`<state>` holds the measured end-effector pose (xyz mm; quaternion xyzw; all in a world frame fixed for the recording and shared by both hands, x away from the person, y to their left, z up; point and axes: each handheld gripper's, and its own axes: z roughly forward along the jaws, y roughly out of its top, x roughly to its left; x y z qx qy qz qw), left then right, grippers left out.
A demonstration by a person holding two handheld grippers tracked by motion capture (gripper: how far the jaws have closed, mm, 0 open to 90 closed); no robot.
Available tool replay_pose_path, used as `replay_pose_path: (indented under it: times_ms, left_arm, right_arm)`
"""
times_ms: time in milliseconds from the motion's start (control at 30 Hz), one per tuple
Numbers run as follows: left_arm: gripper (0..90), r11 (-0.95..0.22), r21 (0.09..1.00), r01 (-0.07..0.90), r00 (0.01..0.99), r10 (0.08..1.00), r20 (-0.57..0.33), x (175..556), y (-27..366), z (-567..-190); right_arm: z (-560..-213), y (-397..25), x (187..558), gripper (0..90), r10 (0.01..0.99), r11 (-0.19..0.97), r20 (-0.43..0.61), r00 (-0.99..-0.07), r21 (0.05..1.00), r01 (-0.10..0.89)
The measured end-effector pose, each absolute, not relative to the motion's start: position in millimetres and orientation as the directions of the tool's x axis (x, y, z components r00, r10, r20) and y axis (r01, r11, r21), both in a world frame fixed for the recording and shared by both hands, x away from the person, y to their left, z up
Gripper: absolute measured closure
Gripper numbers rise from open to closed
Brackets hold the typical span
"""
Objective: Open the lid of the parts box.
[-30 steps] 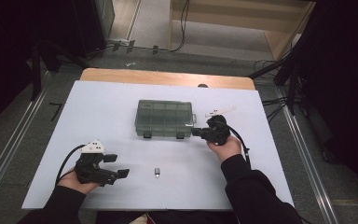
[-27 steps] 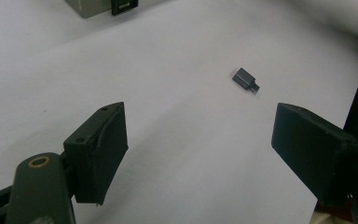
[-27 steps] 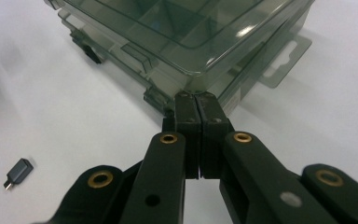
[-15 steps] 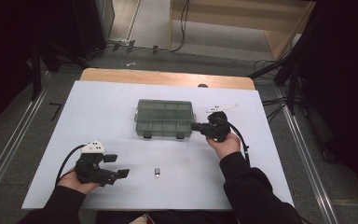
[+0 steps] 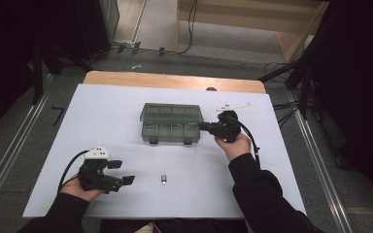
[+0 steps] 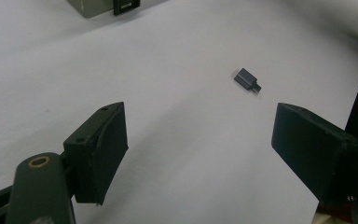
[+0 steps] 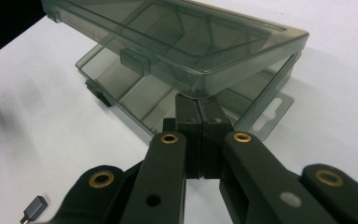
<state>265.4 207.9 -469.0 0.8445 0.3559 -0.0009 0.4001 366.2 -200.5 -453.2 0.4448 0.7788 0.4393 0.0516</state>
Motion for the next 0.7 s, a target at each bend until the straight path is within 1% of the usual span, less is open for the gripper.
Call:
replay_pose_path:
  times_ms: [567,700]
  left_arm:
    - [19.0,-0.423,0.678,0.601,0.745,0.603,-0.285,266.4,208.8,-469.1]
    - [19.0,-0.416,0.679,0.605,0.737,0.616,-0.278,267.3,209.8,-468.9]
  right_arm:
    - [-445.9,-199.3,381.1,86.9,0.741,0.202,0.308,-0.596,0.745,0.636]
    - [-445.7,-198.6,384.0,86.9,0.746,0.195,0.312,-0.588,0.742,0.642]
